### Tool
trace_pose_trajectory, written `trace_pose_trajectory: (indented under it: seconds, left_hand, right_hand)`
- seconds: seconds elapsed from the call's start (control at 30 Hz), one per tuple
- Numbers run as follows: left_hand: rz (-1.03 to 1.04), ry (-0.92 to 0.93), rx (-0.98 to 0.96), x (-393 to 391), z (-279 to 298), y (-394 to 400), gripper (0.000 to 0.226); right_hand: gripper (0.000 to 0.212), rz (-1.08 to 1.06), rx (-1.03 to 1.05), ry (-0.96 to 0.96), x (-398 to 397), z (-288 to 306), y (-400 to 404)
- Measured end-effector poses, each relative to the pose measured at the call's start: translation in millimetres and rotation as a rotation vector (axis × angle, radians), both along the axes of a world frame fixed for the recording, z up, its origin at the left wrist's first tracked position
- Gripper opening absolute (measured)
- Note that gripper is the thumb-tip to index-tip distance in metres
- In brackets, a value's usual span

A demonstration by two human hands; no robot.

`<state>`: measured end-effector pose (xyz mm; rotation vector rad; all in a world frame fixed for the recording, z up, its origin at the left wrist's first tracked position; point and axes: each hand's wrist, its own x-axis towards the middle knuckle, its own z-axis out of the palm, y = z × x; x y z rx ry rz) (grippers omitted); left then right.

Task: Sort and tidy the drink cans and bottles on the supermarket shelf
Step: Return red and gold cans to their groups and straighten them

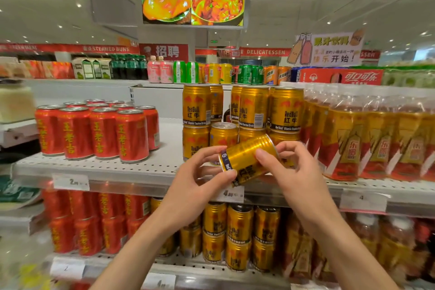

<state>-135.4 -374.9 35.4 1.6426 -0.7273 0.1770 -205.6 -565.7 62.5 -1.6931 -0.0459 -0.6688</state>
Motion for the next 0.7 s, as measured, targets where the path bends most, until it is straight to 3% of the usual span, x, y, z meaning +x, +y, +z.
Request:
trace_pose_trajectory:
  seconds: [0.33, 0.47, 0.53, 0.63, 0.7]
  left_hand:
    - [0.126, -0.142, -0.053, 20, 43, 32, 0.046]
    - [0.36, -0.176, -0.086, 48, 47, 38, 0.038]
    - [0.433, -0.168, -0.067, 64, 45, 35, 0.047]
    - [0.392, -0.105, 0.019, 79, 46, 26, 0.065]
    - [0.313, -0.061, 0.01, 83, 47, 18, 0.064]
  right_hand:
    - [0.034, -0.106, -0.282, -0.222, 27, 61, 34]
    - [0.037, -0.285, -0.606, -0.295, 50, 90, 37]
    - [0.038, -0.372, -0.754, -0.299, 62, 96, 38]
    - [0.04, -0.464, -0.926, -0.273, 76, 99, 42]
    - [0.041, -0.497, -1.004, -0.249, 81, 101, 45]
